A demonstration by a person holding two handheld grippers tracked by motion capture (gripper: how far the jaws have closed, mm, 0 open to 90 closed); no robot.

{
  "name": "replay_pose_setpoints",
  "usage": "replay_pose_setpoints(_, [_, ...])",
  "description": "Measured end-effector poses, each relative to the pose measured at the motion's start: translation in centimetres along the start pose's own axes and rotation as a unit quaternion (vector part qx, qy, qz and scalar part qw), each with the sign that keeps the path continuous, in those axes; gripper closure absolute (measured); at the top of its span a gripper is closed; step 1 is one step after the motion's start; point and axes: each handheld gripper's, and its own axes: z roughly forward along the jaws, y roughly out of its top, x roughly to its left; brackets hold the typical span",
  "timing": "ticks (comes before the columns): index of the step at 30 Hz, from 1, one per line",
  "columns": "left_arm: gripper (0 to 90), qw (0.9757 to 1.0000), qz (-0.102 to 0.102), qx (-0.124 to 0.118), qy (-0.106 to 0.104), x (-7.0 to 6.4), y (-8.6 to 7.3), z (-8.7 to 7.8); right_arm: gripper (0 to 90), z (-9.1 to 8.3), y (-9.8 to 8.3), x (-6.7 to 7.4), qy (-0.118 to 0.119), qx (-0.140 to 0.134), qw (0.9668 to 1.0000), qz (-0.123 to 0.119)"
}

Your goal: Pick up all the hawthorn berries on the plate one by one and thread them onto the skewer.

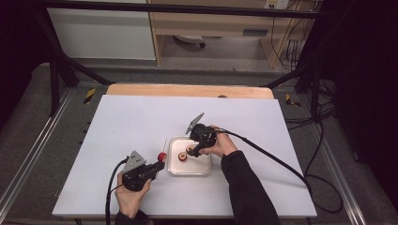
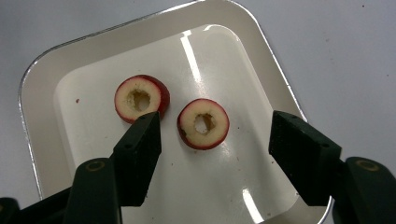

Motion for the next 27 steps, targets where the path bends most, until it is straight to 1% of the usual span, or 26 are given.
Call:
replay_pose_setpoints(3, [88.8, 1.0000, -0.003, 0.001, 0.000, 0.0, -0.1, 0.0, 39.9, 0.4, 0.1, 0.1, 0.005, 0.002, 0.9999, -0.010])
replay_pose_setpoints(8, [88.7, 1.0000, -0.002, 0.003, 0.001, 0.2, -0.2, 0.0, 46.6, 1.1, 0.1, 0.1, 0.012, 0.007, 0.9997, -0.021])
replay_pose_setpoints(19, [88.7, 1.0000, -0.001, 0.008, 0.002, 0.3, -0.3, 0.1, 54.7, 1.2, 0.2, -0.1, 0.024, 0.009, 0.9993, -0.026])
replay_pose_setpoints(24, [88.8, 1.0000, 0.001, 0.009, 0.002, 0.3, -0.3, 0.2, 59.0, 1.1, 0.1, -0.2, 0.024, 0.010, 0.9992, -0.030])
replay_pose_setpoints(26, [88.8, 0.9999, 0.001, 0.010, 0.002, 0.3, -0.3, 0.2, 59.8, 1.2, 0.1, -0.1, 0.026, 0.011, 0.9990, -0.034])
replay_pose_setpoints(27, [88.8, 0.9999, 0.001, 0.010, 0.002, 0.3, -0.3, 0.1, 59.9, 1.3, 0.1, -0.1, 0.026, 0.012, 0.9991, -0.032])
